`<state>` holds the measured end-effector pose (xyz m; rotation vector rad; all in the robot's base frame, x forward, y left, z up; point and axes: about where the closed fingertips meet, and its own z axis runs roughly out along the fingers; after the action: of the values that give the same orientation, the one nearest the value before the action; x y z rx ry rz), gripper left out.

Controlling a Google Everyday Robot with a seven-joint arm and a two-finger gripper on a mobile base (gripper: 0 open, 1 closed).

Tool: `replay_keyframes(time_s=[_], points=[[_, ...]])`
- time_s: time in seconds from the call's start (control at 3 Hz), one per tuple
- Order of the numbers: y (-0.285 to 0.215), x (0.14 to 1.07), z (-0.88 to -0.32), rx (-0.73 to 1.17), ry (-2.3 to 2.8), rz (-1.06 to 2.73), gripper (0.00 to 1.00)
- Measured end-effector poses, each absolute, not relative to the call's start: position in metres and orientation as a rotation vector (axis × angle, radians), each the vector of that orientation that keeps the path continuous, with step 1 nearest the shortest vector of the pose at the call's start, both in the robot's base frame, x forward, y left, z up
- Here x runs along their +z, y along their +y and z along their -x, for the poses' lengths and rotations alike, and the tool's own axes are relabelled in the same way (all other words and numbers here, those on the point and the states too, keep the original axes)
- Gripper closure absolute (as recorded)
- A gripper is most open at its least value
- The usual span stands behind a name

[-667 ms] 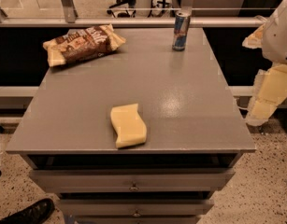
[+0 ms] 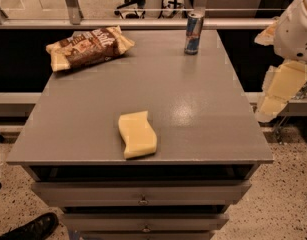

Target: Move redbull can near sponge

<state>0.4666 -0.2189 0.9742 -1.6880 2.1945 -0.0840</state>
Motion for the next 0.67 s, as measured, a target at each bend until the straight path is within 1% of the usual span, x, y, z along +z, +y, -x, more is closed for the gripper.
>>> replay_keyframes(time_s=[0.33,0.67], points=[[-0.218,0.968,-0.53,-0.037,2.151,1.59,0.0],[-0.211,0.962,-0.594,0.048,2.114,1.478,0.0]])
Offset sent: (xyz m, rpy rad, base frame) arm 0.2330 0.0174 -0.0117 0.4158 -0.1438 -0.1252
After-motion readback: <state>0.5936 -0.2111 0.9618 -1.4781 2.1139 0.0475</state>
